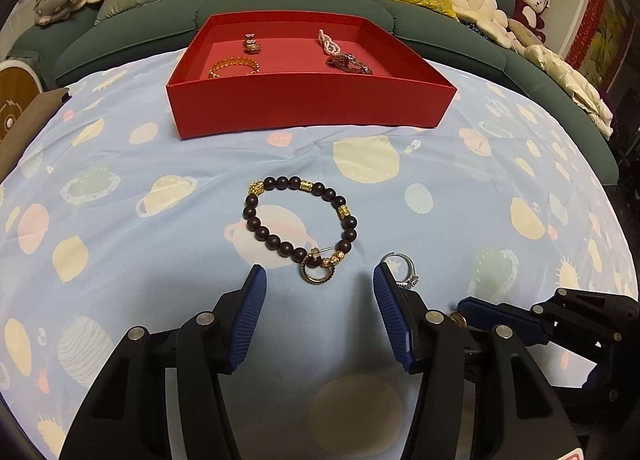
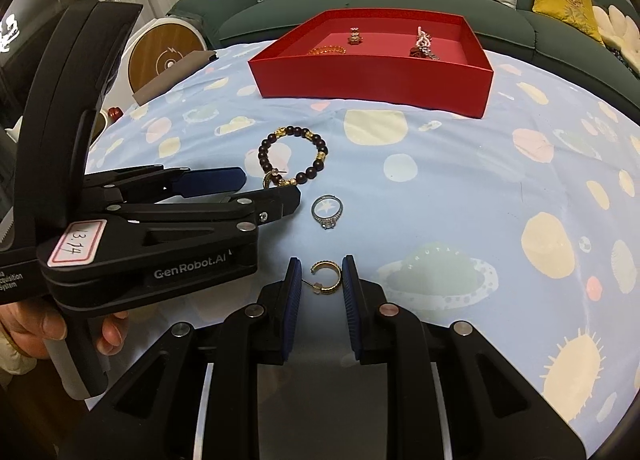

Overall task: Organize jewelry
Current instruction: 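Grasp a gold hoop earring with the right tool while the left tool grasps the other hoop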

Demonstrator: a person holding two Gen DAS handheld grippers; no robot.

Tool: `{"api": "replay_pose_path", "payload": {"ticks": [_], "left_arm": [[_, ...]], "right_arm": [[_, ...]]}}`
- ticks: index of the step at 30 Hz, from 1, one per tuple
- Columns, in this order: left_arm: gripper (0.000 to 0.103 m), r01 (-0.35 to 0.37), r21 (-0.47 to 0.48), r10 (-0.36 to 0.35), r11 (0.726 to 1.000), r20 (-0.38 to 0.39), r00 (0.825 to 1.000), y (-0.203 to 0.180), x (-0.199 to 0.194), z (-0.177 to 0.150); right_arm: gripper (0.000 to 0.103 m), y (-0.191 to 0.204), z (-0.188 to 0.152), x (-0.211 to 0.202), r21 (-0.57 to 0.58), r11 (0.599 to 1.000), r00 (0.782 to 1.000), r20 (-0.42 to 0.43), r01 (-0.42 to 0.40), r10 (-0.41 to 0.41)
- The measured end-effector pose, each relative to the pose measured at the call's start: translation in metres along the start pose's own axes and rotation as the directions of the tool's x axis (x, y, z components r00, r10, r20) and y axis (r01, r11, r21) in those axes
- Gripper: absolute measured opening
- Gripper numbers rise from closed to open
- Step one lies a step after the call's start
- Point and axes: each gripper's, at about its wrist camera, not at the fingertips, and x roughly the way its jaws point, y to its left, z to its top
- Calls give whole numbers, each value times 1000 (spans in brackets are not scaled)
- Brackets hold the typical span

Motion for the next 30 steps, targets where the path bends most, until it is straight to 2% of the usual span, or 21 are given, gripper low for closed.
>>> {"api": "replay_pose_path", "payload": {"ticks": [4,6,10,20,30], "left_arm": [[40,-16,3,16,1000,16,1000,-4,3,3],[28,-24,10,24,1000,23,999,-6,4,3],[15,-38,24,37,999,31,999,-8,5,3],[14,-15,17,14,1000,37,999,-4,-2,2],[14,6,-14,-5,1000,82,997,2,-24,12]], "right_arm": [[20,-9,0,-5,23,1000,1000,9,1,-1],[20,-12,0,-7,29,1000,1000,12,3,-3],[20,-16,0,-10,38,999,1000,18,6,-7],[20,-18,3,-17,49,999,999,36,8,-10],[20,-14,26,-26,48,999,996,86,9,-13]]}}
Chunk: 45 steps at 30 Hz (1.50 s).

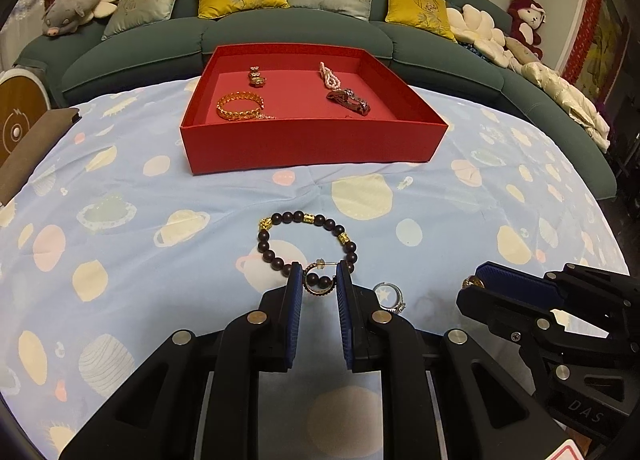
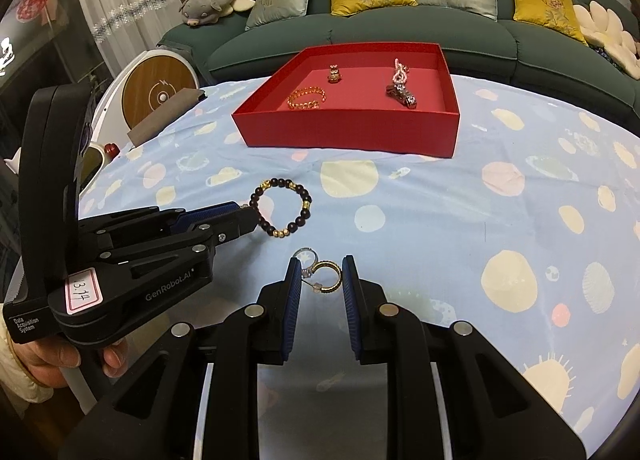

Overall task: Organize jewelry
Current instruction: 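Grasp a gold hoop earring with the right tool while the left tool grasps the other hoop, then carry both gold hoop earrings with both tools over the red tray, then open both tools to drop the hoop earrings into the tray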

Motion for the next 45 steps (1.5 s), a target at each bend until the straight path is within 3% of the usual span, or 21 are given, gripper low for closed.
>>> {"api": "replay_pose_path", "payload": {"ticks": [12,18,23,33,45], "left_arm": [[14,57,-11,-56,998,54,997,-1,-18,36],[14,29,8,-29,1000,98,995,6,-12,72],[14,3,11,-4,1000,102,995,15,8,95],[14,-36,7,35,999,106,994,23,62,142],[16,-41,-23,42,999,72,997,35,102,155]], "right_arm": [[20,1,50,-5,-11,999,996,88,35,-34],[20,-8,89,0,-20,997,988,139,73,-69],[20,-34,118,11,45,996,984,155,78,-84],[20,-57,157,69,87,993,987,135,78,-89],[20,-65,173,126,151,988,997,69,19,-30]]}}
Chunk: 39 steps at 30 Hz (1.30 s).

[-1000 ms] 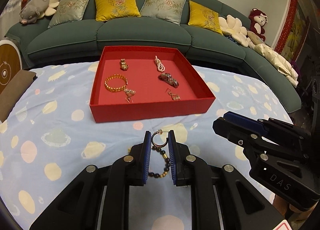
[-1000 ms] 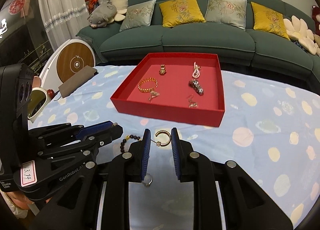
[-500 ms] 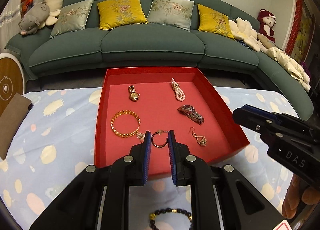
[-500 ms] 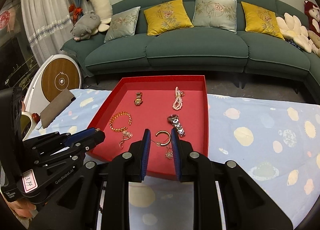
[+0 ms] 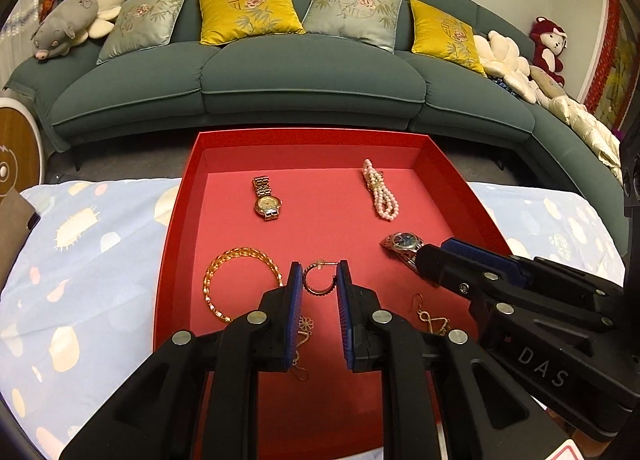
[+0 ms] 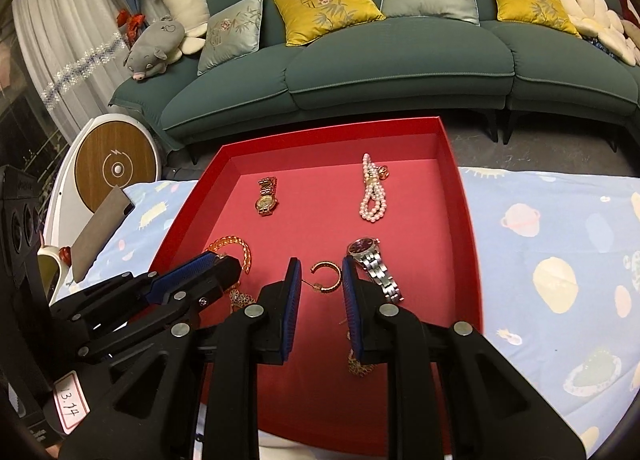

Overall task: Organize jewelry
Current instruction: 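Open both tools to drop the hoop earrings into the tray, then move both tools back toward the silver ring and bead bracelet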

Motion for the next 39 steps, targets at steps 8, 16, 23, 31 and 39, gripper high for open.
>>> {"api": "replay_pose_path", "payload": {"ticks": [8,16,23,31,39], "left_arm": [[32,-18,-28,18,999,11,1000,11,-5,2],[33,-13,-49,16,999,53,998,14,-64,4],[34,-15,-73,21,997,73,997,19,-134,-24],[40,-24,-89,26,996,14,1000,14,-167,-94],[40,-12,-52,9,999,-54,998,13,-163,-135]], "right_arm": [[25,4,5,-3,17,1000,999,36,-14,14],[27,7,-4,-69,3,1000,997,74,-14,13],[29,14,-46,-141,-46,999,997,76,7,-3],[31,25,-119,-176,-38,999,1000,27,-12,13],[32,46,-163,-150,-134,991,998,-65,13,-21]]}}
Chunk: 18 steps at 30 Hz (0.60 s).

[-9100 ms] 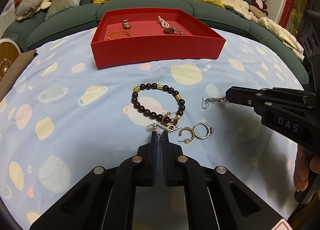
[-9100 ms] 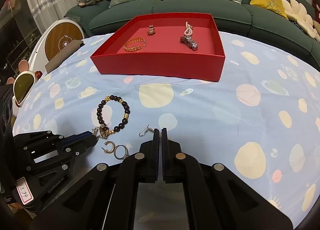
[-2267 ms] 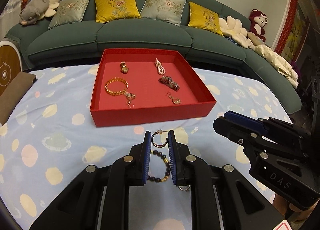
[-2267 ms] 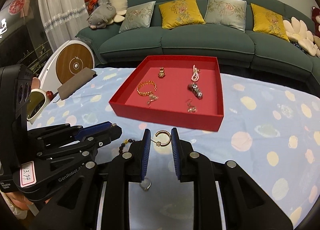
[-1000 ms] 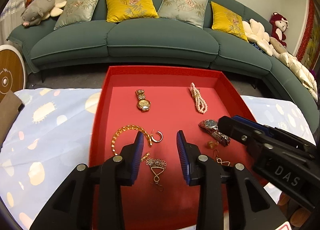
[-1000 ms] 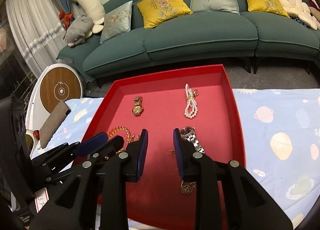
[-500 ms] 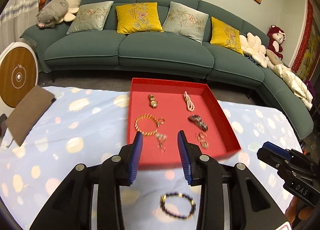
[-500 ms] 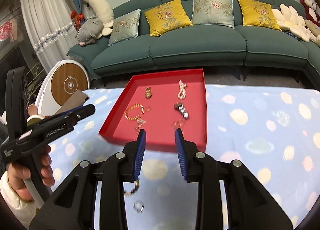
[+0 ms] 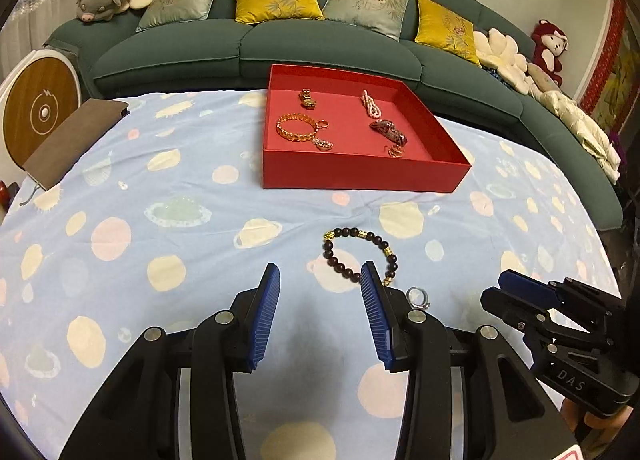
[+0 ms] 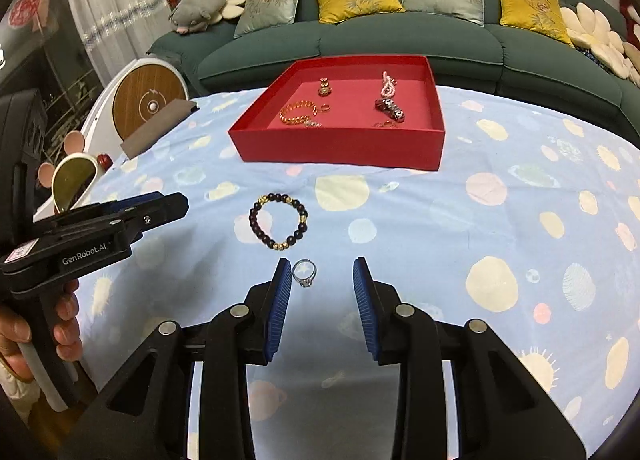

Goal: Organize jewelry

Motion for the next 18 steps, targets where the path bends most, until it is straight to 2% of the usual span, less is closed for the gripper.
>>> {"api": "replay_pose_path", "payload": {"ticks": [10,18], "left_arm": [[40,-11,1,11,1000,-25,1000,13,6,-16],[40,0,-1,0,1000,-43,999,12,10,-17]], "right_arm": [[32,22,-17,42,-69,998,997,-80,2,-7],[32,28,-14,59,-96,995,996,-82,35,-43]]}}
